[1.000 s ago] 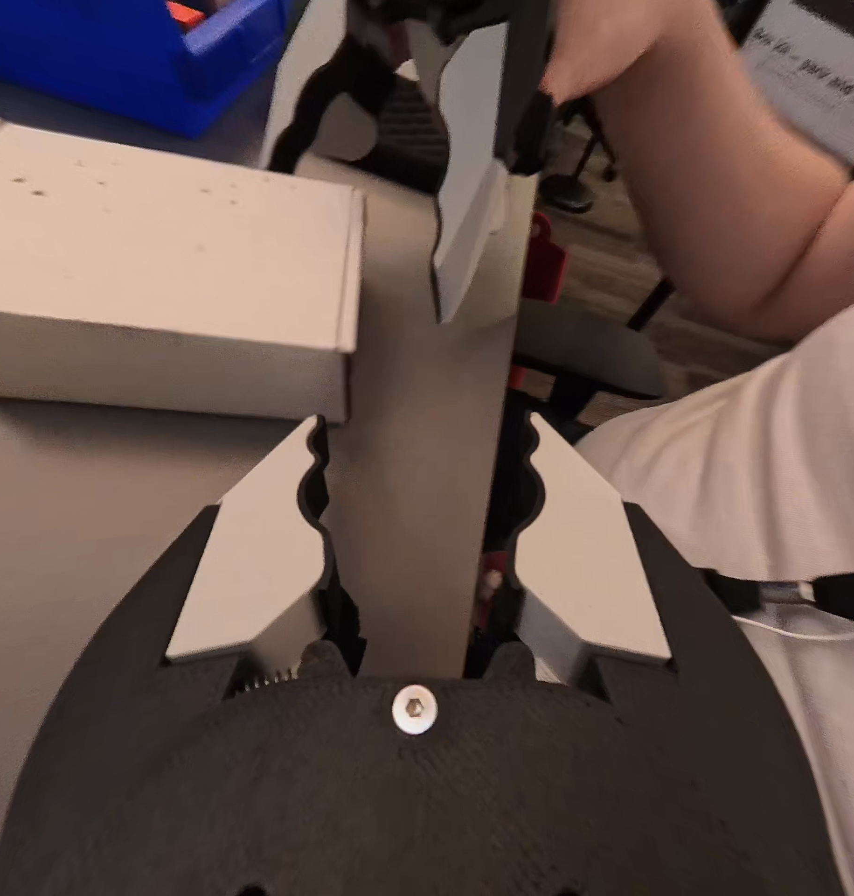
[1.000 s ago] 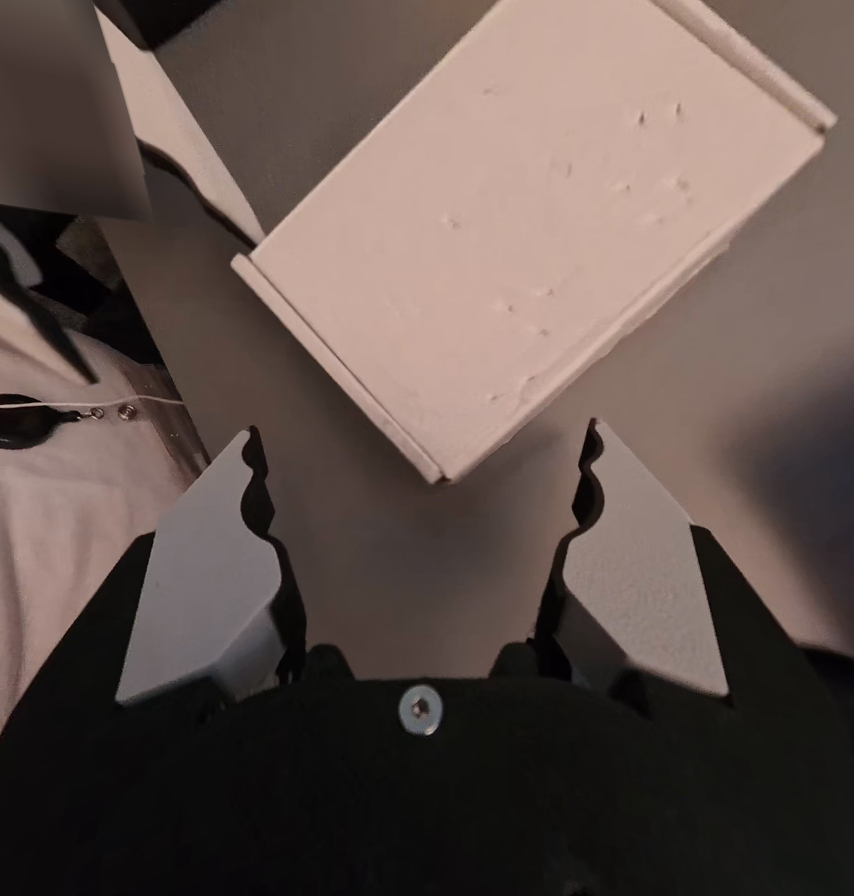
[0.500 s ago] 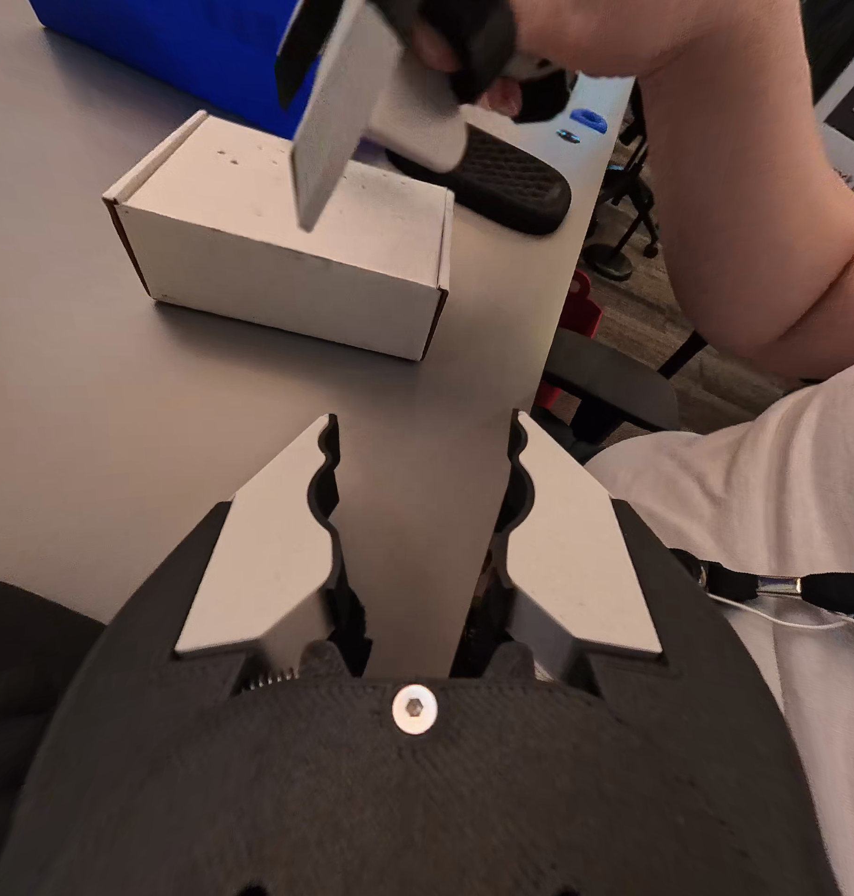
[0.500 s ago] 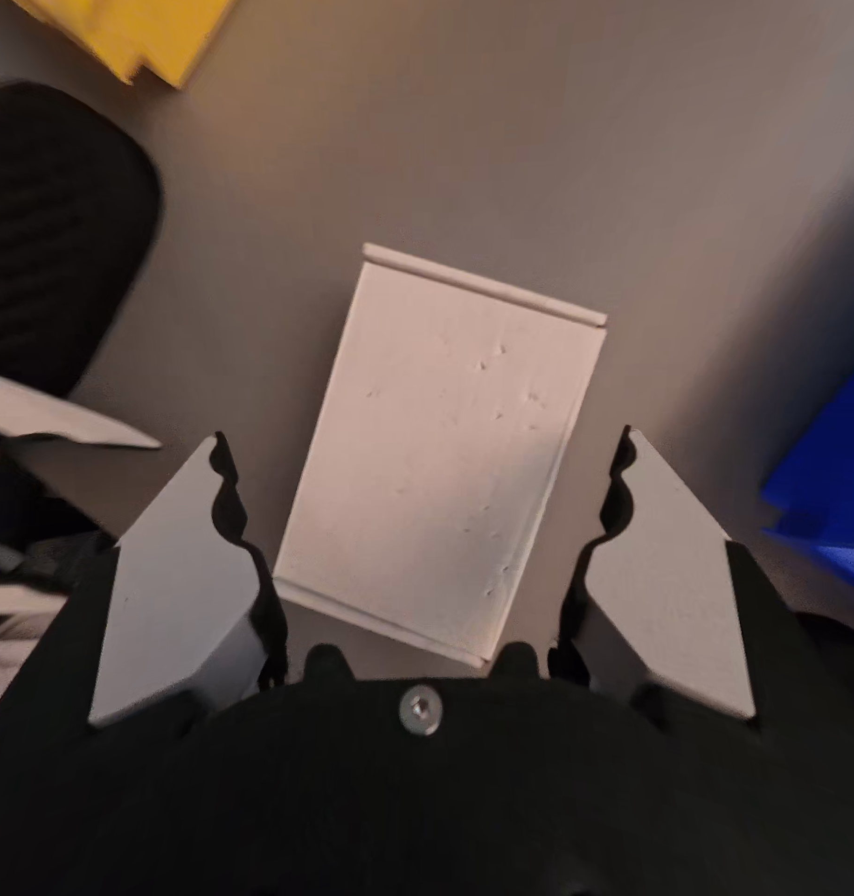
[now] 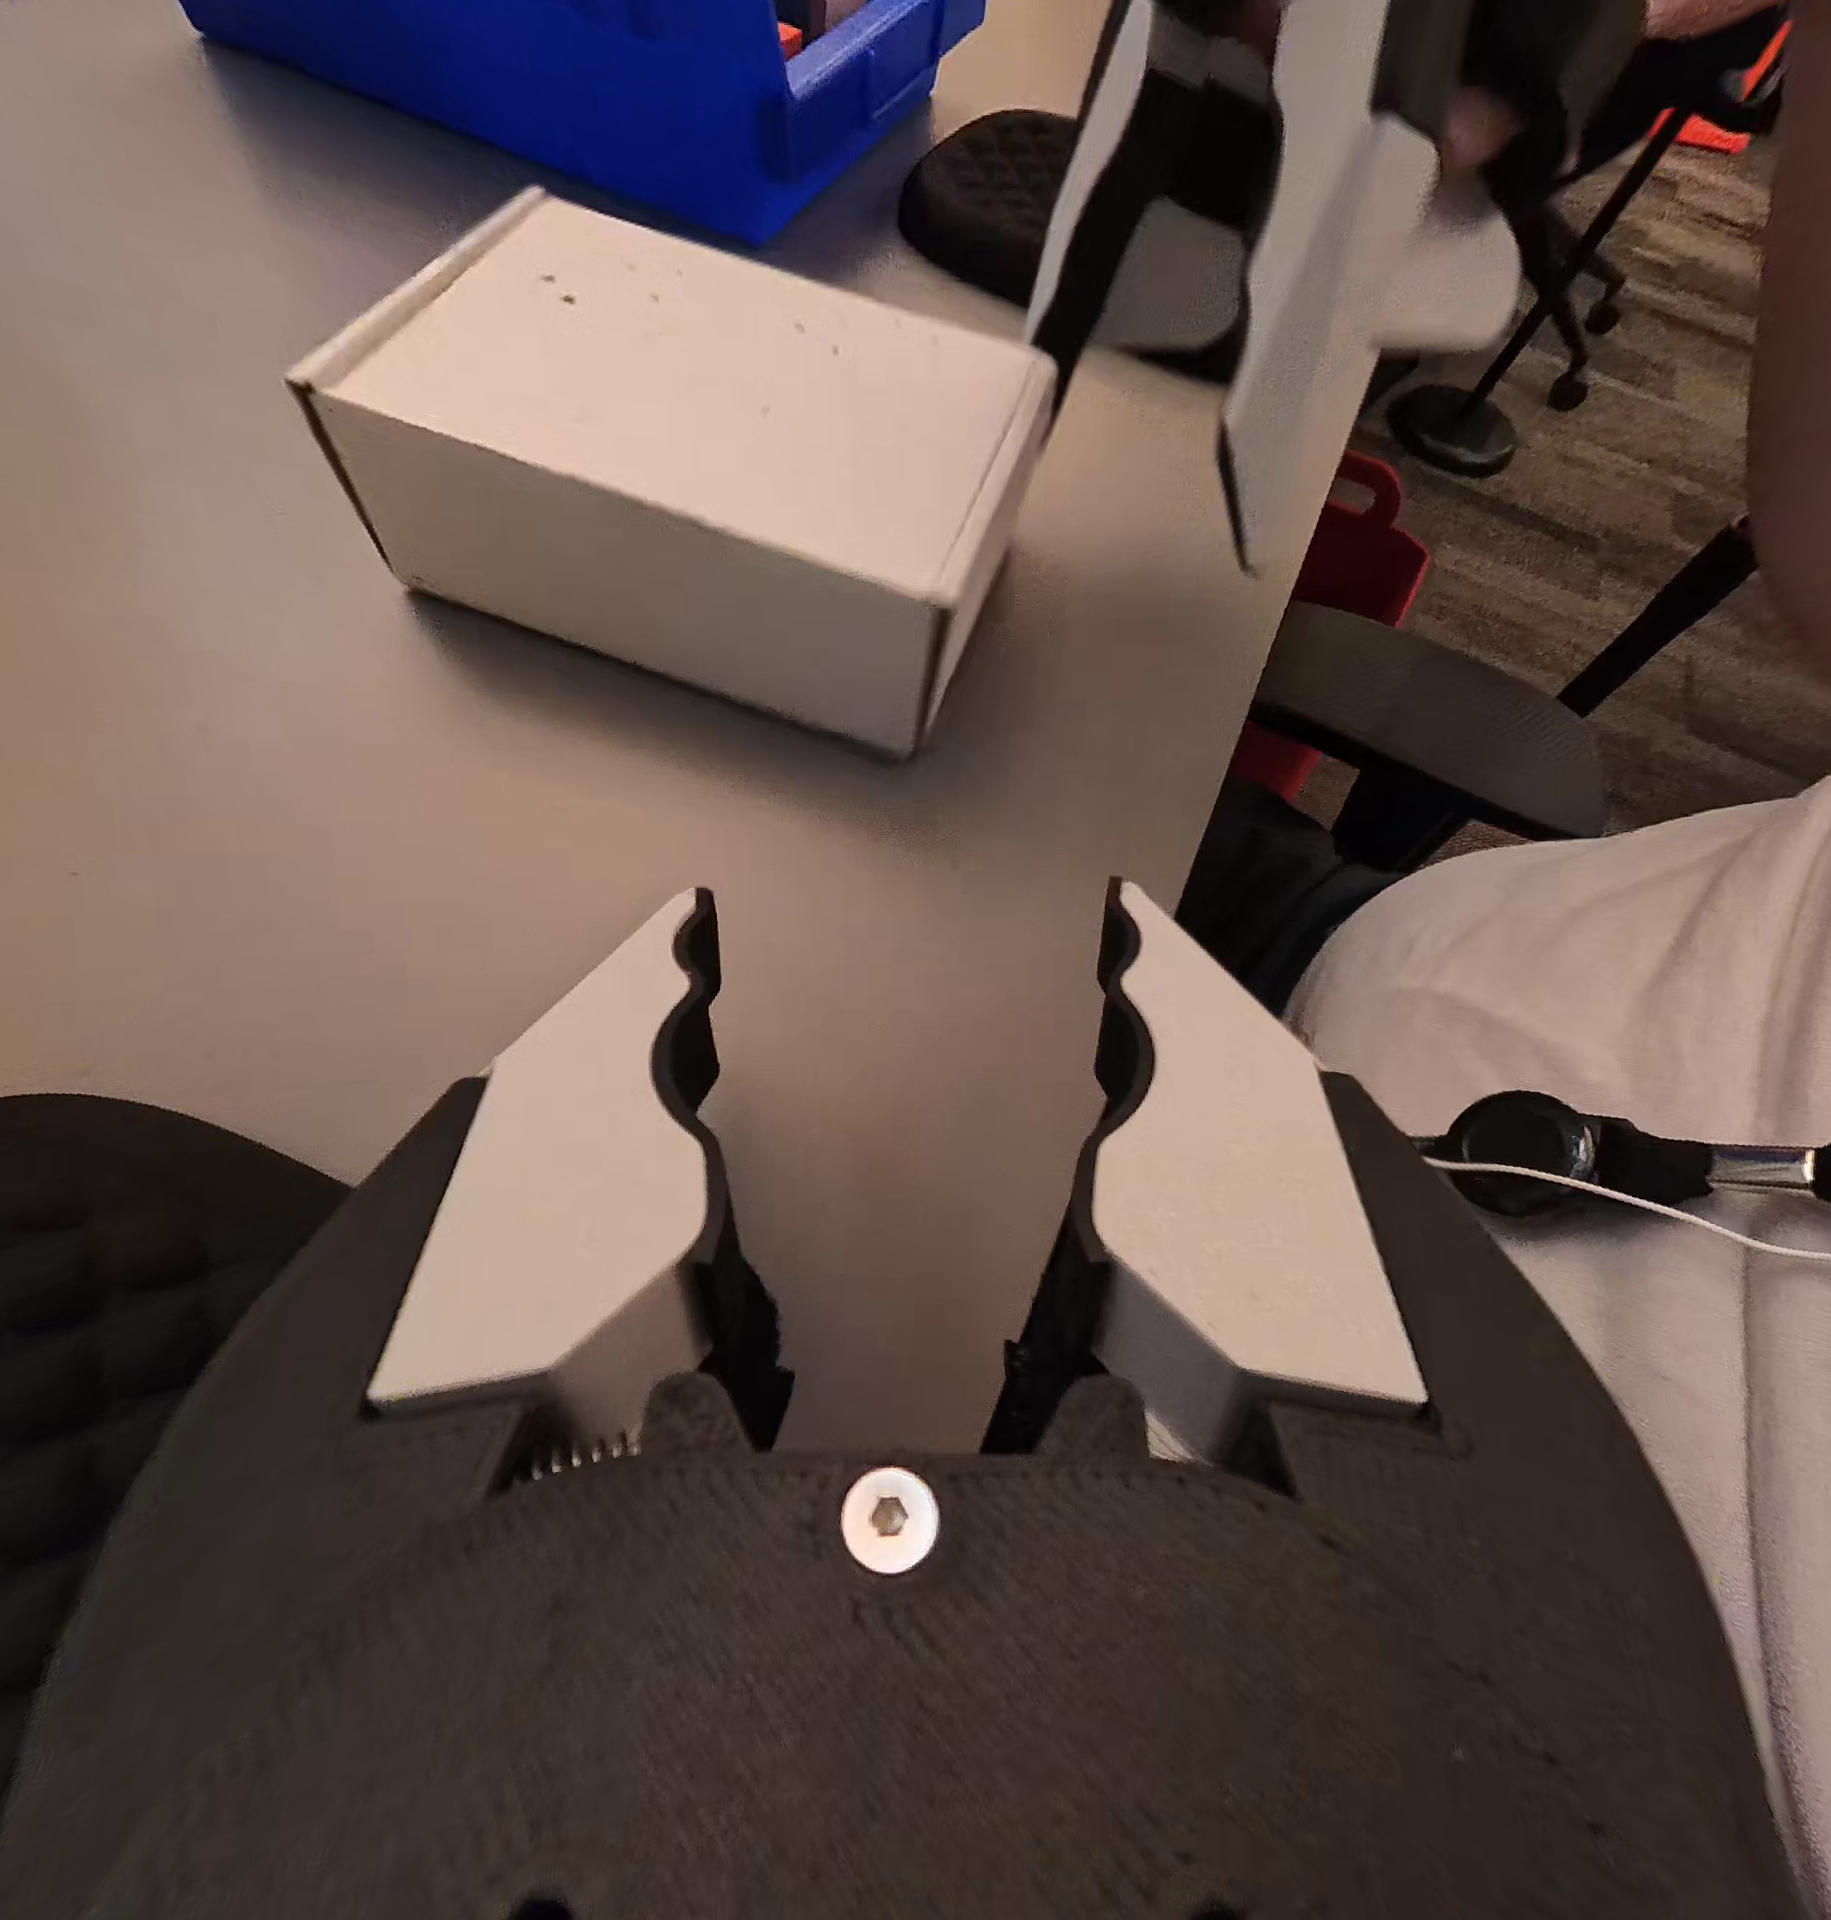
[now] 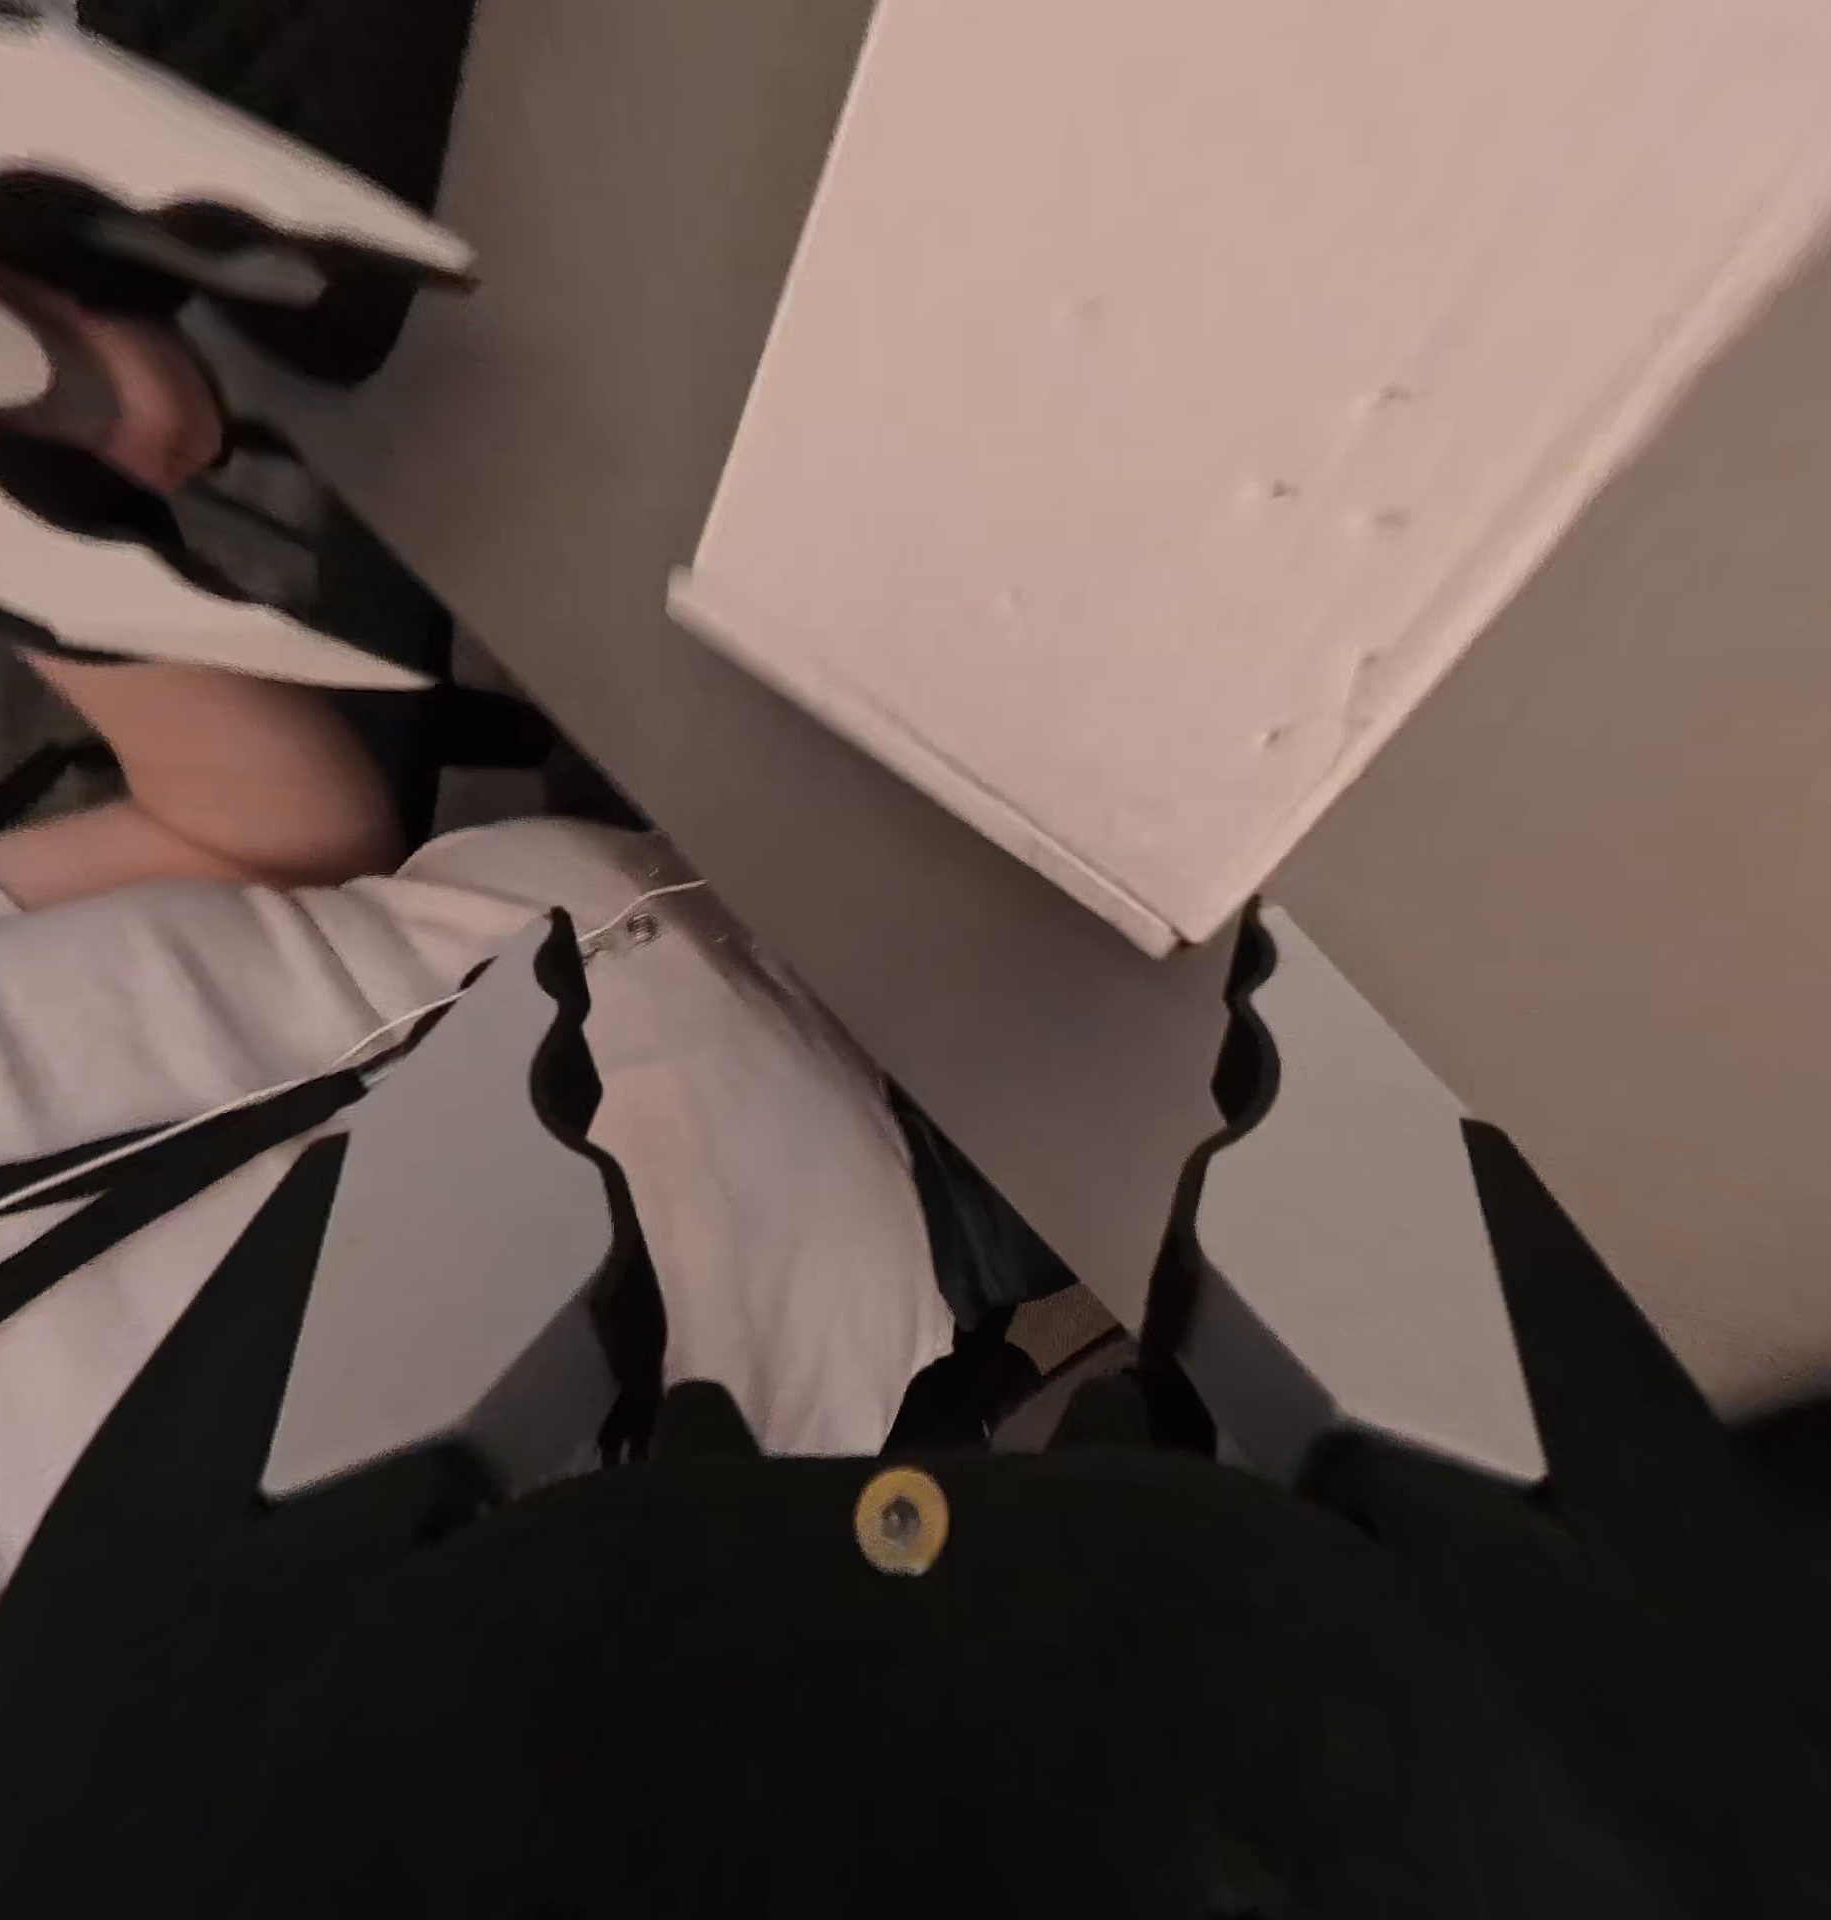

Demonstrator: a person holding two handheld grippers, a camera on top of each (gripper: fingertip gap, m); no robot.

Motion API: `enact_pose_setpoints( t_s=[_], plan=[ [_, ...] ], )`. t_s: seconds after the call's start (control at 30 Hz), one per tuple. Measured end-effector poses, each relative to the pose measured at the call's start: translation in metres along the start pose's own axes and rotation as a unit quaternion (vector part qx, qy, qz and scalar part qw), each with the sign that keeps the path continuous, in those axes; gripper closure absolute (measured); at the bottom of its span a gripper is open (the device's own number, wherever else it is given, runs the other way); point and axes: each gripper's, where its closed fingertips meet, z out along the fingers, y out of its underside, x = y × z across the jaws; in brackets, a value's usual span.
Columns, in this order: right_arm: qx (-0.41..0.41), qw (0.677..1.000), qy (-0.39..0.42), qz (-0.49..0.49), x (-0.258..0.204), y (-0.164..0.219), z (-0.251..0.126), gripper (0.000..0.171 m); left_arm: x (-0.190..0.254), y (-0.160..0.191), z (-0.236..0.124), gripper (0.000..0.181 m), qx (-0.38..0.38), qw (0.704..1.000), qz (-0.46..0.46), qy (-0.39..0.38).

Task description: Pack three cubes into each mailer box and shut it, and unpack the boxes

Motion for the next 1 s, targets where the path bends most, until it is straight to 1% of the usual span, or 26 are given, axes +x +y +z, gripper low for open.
enact_pose_setpoints(
  t_s=[0.07, 0.13, 0.2, 0.27, 0.37, 0.4, 0.43, 0.5, 0.53, 0.57, 0.63, 0.67, 0.73, 0.83, 0.9, 1.0],
  plan=[
    [-0.033, 0.997, -0.046, -0.046, -0.032, -0.005, 0.021, 0.05, -0.001, -0.003, -0.001, 0.108, 0.007, 1.0, 0.001, -0.003],
    [-0.055, 0.991, -0.086, -0.091, -0.058, -0.019, 0.044, 0.054, -0.003, -0.006, -0.002, 0.108, 0.014, 1.0, -0.004, -0.004],
    [-0.061, 0.982, -0.112, -0.14, -0.076, -0.038, 0.058, 0.06, -0.011, -0.007, -0.009, 0.106, 0.017, 1.0, -0.005, -0.025],
    [-0.087, 0.973, -0.117, -0.178, -0.081, -0.043, 0.061, 0.065, -0.022, -0.006, -0.022, 0.106, 0.023, 0.998, -0.005, -0.057],
    [-0.075, 0.957, -0.106, -0.261, -0.084, -0.055, 0.041, 0.072, -0.033, -0.008, -0.045, 0.106, 0.045, 0.995, -0.012, -0.083],
    [-0.056, 0.944, -0.083, -0.314, -0.081, -0.065, 0.03, 0.078, -0.036, -0.009, -0.052, 0.107, 0.055, 0.995, -0.017, -0.086],
    [-0.02, 0.922, -0.036, -0.386, -0.075, -0.082, 0.02, 0.079, -0.038, -0.01, -0.057, 0.107, 0.064, 0.994, -0.021, -0.086],
    [0.082, 0.846, 0.088, -0.519, -0.06, -0.13, -0.002, 0.056, -0.042, -0.012, -0.065, 0.108, 0.079, 0.993, -0.03, -0.084],
    [0.117, 0.813, 0.121, -0.558, -0.056, -0.148, -0.009, 0.042, -0.045, -0.013, -0.067, 0.108, 0.083, 0.992, -0.034, -0.086],
    [0.118, 0.797, 0.134, -0.577, -0.051, -0.159, -0.01, 0.032, -0.047, -0.012, -0.069, 0.107, 0.083, 0.992, -0.036, -0.089],
    [0.049, 0.816, 0.124, -0.562, -0.037, -0.165, 0.003, 0.021, -0.05, -0.01, -0.07, 0.107, 0.081, 0.991, -0.037, -0.095],
    [0.019, 0.821, 0.113, -0.56, -0.033, -0.167, 0.011, 0.02, -0.051, -0.009, -0.071, 0.107, 0.079, 0.991, -0.036, -0.098],
    [-0.029, 0.814, 0.11, -0.57, -0.022, -0.172, 0.026, 0.021, -0.053, -0.007, -0.072, 0.107, 0.075, 0.991, -0.035, -0.105],
    [-0.112, 0.814, 0.095, -0.562, -0.009, -0.167, 0.044, 0.021, -0.055, -0.006, -0.073, 0.107, 0.073, 0.991, -0.034, -0.11],
    [-0.152, 0.813, 0.092, -0.555, -0.003, -0.163, 0.05, 0.021, -0.056, -0.005, -0.074, 0.107, 0.073, 0.991, -0.033, -0.111],
    [-0.189, 0.813, 0.084, -0.545, 0.003, -0.156, 0.055, 0.021, -0.058, -0.002, -0.073, 0.107, 0.067, 0.991, -0.034, -0.112]
  ],
)
